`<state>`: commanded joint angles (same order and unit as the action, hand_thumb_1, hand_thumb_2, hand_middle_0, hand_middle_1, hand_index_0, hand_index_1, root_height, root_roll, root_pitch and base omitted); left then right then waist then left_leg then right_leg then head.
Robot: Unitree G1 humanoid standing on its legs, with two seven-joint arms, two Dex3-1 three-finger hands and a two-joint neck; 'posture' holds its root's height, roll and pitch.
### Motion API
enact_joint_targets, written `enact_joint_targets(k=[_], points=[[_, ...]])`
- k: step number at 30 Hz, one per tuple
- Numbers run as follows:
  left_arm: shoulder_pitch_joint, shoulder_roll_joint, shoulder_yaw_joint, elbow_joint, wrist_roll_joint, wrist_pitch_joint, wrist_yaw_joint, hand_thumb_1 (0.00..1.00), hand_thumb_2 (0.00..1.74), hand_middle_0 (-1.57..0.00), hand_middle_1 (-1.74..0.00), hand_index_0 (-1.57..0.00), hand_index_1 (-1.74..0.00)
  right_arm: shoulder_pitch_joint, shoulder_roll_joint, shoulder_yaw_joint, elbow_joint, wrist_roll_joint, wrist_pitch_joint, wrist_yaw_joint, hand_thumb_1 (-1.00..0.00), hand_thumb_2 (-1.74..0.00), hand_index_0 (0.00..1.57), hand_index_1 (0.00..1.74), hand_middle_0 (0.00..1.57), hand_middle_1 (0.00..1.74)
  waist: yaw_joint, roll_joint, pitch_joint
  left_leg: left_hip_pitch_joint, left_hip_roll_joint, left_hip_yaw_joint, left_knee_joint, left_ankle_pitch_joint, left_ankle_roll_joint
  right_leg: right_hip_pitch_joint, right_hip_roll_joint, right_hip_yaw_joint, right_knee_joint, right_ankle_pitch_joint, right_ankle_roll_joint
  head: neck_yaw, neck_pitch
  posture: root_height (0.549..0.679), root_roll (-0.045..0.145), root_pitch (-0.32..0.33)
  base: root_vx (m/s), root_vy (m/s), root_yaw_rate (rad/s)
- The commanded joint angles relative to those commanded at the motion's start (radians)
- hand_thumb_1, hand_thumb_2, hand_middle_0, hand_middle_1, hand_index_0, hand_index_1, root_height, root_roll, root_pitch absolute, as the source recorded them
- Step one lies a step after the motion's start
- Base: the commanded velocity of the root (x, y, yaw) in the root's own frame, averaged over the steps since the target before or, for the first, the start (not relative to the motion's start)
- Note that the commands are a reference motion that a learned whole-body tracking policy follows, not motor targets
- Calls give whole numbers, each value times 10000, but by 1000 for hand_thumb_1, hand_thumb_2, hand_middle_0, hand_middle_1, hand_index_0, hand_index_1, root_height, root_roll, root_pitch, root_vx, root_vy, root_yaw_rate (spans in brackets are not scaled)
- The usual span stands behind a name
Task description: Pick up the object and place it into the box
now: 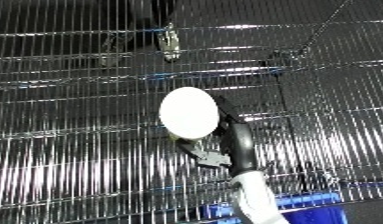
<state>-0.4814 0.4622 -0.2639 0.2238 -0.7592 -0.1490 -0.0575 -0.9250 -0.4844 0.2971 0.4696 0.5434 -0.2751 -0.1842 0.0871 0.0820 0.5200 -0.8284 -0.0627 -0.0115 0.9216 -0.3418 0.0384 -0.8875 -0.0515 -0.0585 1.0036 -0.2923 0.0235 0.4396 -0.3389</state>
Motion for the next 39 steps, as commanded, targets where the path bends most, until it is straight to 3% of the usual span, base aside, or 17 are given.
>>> enact_joint_targets(k=[2,13,20,27,34,39], points=[[32,-4,19,-7,3,-4,-18,1000,1740,-1570,-1740,-1570,-1740,48,5,-22,-13,-18,34,-30,-800,-1392,1256,1392,1256,1392,-21,-7,0,46,7,10,-31,1,-3,43,7,3,-42,8,-5,10,2,596,36,222,1,-4,-1],[663,-15,297,-198,230,-269,-24,1000,1740,-1570,-1740,-1570,-1740,1258,46,-481,-1237,-421,-180,-489,-800,-1392,1256,1392,1256,1392,-322,-182,0,740,85,117,-478,-5,-19,694,122,92,-624,145,0,86,108,607,38,204,-8,-11,-65],[1414,32,799,-502,423,-368,-128,1000,1740,-1570,-1740,-1570,-1740,2900,216,-1121,-3082,-1092,-495,-986,-800,-1392,1256,1392,1256,1392,-759,-378,0,1415,226,244,-676,-130,-28,1363,212,230,-1007,223,18,658,-2,616,41,172,2,-4,-169],[1985,-35,1288,-868,464,-372,-99,1000,1740,-1570,-1740,-1570,-1740,4418,295,-1822,-4531,-1681,-642,-1437,-800,-1392,1256,1392,1256,1392,-1323,-503,0,1971,404,471,-803,-285,12,1922,384,460,-1345,258,26,2124,-116,622,46,147,7,46,-238],[2334,-219,1398,-1013,453,-582,-72,1000,1740,-1570,-1740,-1570,-1740,5558,14,-2567,-4995,-1444,-772,-1397,-800,-1392,1256,1392,1256,1392,-1870,-514,0,2465,543,775,-895,-432,17,2335,475,742,-1568,272,17,3296,-84,627,56,126,3,93,-214],[2553,-423,1429,-988,374,-880,-35,1000,1740,-1570,-1740,-1570,-1740,6425,-193,-3228,-5144,-1135,-1073,-1319,-800,-1392,1256,1392,1256,1392,-2271,-397,0,2862,586,1019,-1070,-489,23,2565,519,954,-1644,214,6,3885,-82,629,64,115,10,123,-187]])
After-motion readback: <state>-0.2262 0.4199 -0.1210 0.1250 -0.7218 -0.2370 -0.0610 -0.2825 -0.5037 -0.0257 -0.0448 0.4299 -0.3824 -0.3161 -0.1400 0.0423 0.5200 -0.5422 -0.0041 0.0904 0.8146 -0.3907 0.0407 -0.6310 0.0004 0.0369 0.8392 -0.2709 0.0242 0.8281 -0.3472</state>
